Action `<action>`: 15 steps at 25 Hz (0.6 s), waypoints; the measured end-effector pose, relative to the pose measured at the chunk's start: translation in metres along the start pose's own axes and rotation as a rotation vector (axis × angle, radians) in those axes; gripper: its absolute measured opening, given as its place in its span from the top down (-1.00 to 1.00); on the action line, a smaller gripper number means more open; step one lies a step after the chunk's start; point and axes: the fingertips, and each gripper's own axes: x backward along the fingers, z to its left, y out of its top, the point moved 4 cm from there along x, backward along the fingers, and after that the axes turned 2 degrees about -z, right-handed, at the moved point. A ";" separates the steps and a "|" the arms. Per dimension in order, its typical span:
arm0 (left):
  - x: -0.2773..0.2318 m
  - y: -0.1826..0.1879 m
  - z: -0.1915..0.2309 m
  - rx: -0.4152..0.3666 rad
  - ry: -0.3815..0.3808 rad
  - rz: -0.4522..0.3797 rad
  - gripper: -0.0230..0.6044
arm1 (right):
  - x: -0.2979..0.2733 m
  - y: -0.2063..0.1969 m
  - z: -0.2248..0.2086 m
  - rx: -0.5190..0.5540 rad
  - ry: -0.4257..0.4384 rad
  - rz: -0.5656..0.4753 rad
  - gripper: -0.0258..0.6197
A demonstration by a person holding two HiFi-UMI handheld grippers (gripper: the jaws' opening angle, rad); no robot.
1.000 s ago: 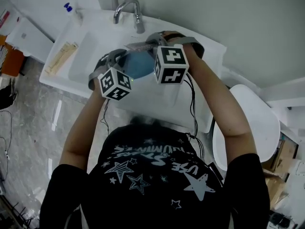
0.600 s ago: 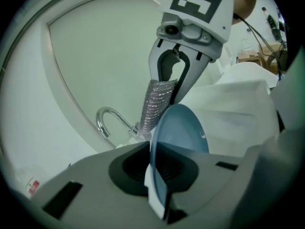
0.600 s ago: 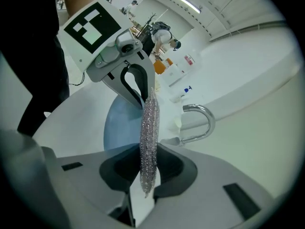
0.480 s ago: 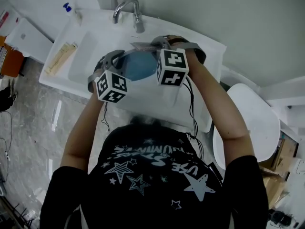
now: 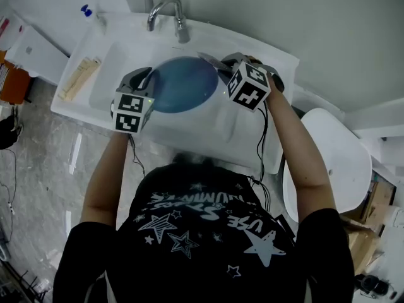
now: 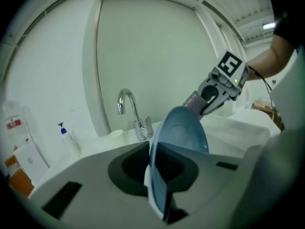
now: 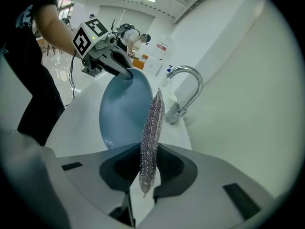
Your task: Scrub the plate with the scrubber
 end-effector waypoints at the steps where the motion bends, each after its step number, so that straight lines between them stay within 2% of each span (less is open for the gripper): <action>1: 0.000 -0.002 0.002 0.035 -0.006 0.000 0.83 | -0.001 -0.004 0.000 -0.034 0.008 -0.008 0.66; 6: -0.001 -0.006 0.012 0.198 -0.003 -0.041 0.83 | -0.006 -0.021 0.005 -0.203 0.037 -0.041 0.66; 15: 0.001 -0.011 0.031 0.466 0.054 -0.099 0.83 | -0.022 -0.052 0.017 -0.600 0.044 -0.102 0.66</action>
